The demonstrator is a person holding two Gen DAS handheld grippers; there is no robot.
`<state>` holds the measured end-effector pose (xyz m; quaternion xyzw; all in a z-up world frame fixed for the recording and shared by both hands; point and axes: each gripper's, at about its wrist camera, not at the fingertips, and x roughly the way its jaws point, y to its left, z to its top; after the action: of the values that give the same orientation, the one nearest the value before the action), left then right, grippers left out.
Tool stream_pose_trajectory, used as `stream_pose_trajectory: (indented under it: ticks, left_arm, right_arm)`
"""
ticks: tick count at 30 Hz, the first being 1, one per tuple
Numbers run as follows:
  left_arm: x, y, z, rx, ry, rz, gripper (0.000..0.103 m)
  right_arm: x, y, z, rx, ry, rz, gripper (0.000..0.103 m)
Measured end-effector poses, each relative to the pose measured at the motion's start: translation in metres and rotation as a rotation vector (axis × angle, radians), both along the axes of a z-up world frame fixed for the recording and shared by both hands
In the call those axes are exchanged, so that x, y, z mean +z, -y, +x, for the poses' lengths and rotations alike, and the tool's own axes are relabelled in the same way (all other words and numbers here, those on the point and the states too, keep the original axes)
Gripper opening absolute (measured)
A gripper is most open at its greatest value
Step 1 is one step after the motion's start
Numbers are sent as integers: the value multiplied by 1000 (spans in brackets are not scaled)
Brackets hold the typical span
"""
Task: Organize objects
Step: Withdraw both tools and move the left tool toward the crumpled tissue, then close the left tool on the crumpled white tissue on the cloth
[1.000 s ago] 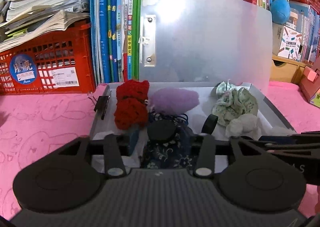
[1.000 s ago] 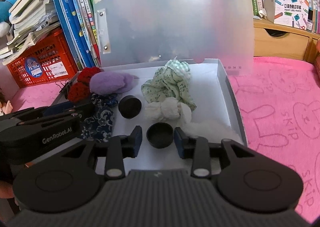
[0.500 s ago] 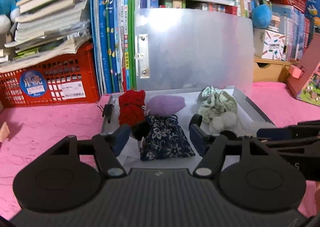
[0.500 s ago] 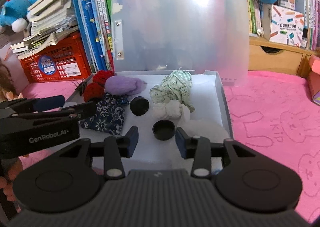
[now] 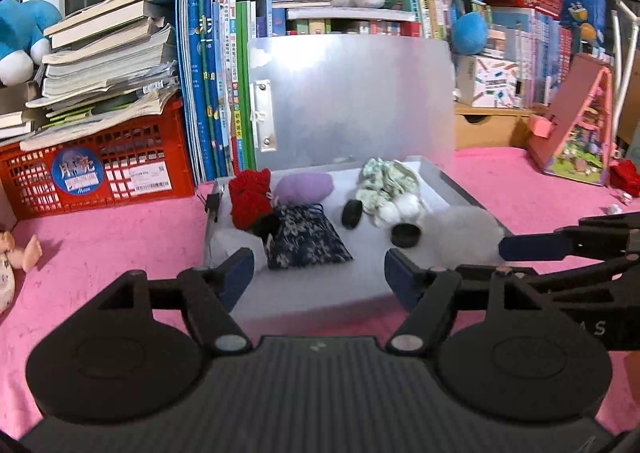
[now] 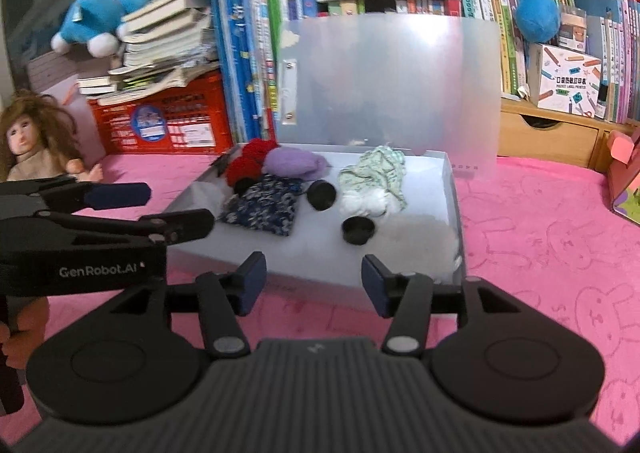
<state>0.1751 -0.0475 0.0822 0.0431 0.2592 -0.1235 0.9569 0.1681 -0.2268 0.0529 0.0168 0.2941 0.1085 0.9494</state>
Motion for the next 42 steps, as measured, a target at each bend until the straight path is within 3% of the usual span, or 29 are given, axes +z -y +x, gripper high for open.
stream_pose_trajectory:
  ticks: [15,26,35,40,42]
  left_arm:
    - [-8,-28,-103,-46,42,-29,81]
    - [-45,-36,-144,-118,-56,-45,83]
    - [-73,-29,-154,-186,-134,-84,81]
    - [-74,-24,-152,-211,-142,-105,45]
    - [-72,-24,-152,-202,-134,-112,40]
  right_arm:
    - [-12,-10,-95,16,105,-57,73]
    - [-42,-20,-163,-2,112,-140,74]
    - [-54,-19,-183,2,93,-155,74]
    - [-54,-14,-186,4,90,-118,74]
    - [-53,-14,-187,17,91,-105,74]
